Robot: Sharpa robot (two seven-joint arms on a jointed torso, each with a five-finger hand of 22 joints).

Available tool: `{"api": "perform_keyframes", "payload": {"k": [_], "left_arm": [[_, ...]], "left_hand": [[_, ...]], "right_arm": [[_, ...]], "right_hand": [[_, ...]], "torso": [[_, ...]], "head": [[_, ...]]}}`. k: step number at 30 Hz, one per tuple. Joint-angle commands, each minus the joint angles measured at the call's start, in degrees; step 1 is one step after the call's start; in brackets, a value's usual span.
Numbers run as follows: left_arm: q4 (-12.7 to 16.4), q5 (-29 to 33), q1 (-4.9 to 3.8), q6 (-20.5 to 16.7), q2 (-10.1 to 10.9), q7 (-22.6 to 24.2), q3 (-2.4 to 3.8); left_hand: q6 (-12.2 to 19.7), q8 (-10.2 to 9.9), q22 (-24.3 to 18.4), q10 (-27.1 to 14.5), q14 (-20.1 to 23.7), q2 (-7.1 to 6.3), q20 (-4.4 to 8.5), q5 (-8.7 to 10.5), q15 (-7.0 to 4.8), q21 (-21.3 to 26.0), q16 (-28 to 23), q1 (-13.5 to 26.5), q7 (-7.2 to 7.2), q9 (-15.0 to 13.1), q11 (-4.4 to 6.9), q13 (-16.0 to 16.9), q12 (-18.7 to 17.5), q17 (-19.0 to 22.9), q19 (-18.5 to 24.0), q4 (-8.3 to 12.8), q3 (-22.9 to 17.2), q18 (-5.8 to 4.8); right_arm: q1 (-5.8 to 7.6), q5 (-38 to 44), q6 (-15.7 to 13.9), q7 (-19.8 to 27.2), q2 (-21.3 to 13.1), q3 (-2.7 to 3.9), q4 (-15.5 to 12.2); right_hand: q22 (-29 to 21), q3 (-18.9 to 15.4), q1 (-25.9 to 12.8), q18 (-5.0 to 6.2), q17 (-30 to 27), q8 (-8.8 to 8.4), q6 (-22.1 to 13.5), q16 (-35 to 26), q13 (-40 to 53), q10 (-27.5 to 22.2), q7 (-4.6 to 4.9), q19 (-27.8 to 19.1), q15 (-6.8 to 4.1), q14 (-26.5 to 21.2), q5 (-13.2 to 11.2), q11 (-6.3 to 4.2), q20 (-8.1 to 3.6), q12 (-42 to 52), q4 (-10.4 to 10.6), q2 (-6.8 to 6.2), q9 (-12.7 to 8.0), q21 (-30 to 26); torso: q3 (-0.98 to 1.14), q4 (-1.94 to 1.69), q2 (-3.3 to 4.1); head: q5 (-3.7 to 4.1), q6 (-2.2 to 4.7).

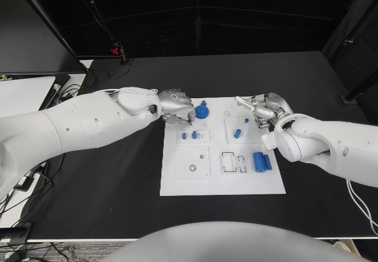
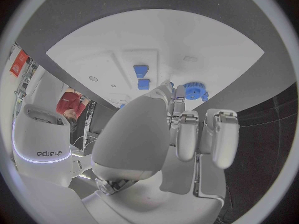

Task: Assemble the parts on the task board

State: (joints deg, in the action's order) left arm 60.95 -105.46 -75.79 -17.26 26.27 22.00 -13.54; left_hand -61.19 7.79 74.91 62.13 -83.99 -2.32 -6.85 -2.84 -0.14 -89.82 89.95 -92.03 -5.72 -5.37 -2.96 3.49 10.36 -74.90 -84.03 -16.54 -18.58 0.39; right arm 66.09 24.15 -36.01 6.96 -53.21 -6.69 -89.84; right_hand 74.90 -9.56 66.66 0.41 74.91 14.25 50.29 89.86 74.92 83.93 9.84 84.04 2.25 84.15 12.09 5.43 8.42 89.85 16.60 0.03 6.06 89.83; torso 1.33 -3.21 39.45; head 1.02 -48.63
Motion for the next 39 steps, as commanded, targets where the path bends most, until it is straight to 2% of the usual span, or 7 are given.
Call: {"api": "perform_keyframes", "payload": {"k": [1,8,12,34,39], "left_arm": [[-0.4,-0.2,0.02,0.6,-0.3,0.0,0.03],[-1.0,-0.2,0.16,0.5,-0.9,0.2,0.03],[-1.3,-0.2,0.23,0.8,-1.2,0.3,0.03],[-1.9,-0.2,0.42,3.4,-1.6,0.8,0.03],[-2.0,-0.2,0.43,3.3,-1.7,1.0,0.03]], "left_hand": [[-1.1,0.1,15.1,0.4,-6.0,0.40,0.46,-0.35,0.13,-0.2,0.0,0.1,-0.06,-0.1,-0.06,0.0,-0.2,-15.1,-6.0,-0.1,-0.4,-0.39],[-1.1,0.0,15.1,0.4,-6.0,0.38,0.47,-0.35,0.13,-0.2,0.0,0.1,-0.07,-0.1,-0.06,-0.1,-0.3,-15.1,-6.0,-0.1,-0.4,-0.39],[-1.0,0.0,15.1,0.4,-6.0,0.42,0.47,-0.35,0.14,-0.2,0.0,0.1,-0.08,-0.1,-0.06,0.0,-0.4,-15.1,-6.0,-0.1,-0.5,-0.39],[-0.9,-0.2,15.1,0.5,-6.0,0.36,0.46,-0.33,0.24,-0.2,0.0,0.2,-0.22,0.0,-0.20,0.0,-0.7,-15.1,-6.0,-0.2,-0.8,-0.39],[-0.8,-0.3,15.1,0.5,-6.0,0.36,0.46,-0.34,0.31,-0.2,0.0,0.3,-0.29,0.0,-0.26,0.0,-0.8,-15.1,-6.0,-0.2,-0.9,-0.39]], "right_arm": [[0.07,0.0,0.5,0.4,0.0,0.03,-0.2],[0.07,0.0,0.4,0.3,0.0,0.03,-0.2],[0.07,0.0,0.4,0.3,-0.1,0.03,-0.2],[0.07,0.0,0.4,0.2,0.1,0.02,0.0],[0.07,0.0,0.4,0.1,0.1,0.02,-0.1]], "right_hand": [[14.9,-0.3,0.2,-0.27,15.1,0.36,-0.3,0.1,15.1,6.1,0.04,5.6,0.13,5.9,0.4,0.29,0.25,0.1,-0.1,0.17,0.1,-0.2],[14.9,-0.3,0.2,-0.28,15.1,0.37,-0.3,0.1,15.1,6.1,0.05,5.6,0.14,5.9,0.4,0.29,0.25,0.1,-0.1,0.17,0.1,-0.2],[14.9,-0.3,0.2,-0.28,15.1,0.37,-0.3,0.1,15.1,6.1,0.05,5.6,0.14,5.9,0.4,0.29,0.25,0.1,-0.1,0.17,0.1,-0.2],[14.9,-0.3,0.3,-0.27,15.1,0.40,-0.4,0.1,15.1,6.1,0.05,5.6,0.14,5.9,0.4,0.29,0.25,0.1,-0.1,0.19,0.1,-0.2],[14.9,-0.3,0.3,-0.27,15.1,0.40,-0.4,0.1,15.1,6.1,0.05,5.6,0.14,5.9,0.4,0.29,0.25,0.1,-0.1,0.19,0.1,-0.2]], "torso": [[0.04,0.03,-0.02],[-0.06,0.04,0.02],[0.05,-0.12,-0.02],[-0.02,-0.02,0.04],[0.05,-0.04,0.01]], "head": [[0.08,-0.17],[0.36,-0.36],[0.45,-0.59],[0.39,-0.95],[0.43,-1.05]]}}
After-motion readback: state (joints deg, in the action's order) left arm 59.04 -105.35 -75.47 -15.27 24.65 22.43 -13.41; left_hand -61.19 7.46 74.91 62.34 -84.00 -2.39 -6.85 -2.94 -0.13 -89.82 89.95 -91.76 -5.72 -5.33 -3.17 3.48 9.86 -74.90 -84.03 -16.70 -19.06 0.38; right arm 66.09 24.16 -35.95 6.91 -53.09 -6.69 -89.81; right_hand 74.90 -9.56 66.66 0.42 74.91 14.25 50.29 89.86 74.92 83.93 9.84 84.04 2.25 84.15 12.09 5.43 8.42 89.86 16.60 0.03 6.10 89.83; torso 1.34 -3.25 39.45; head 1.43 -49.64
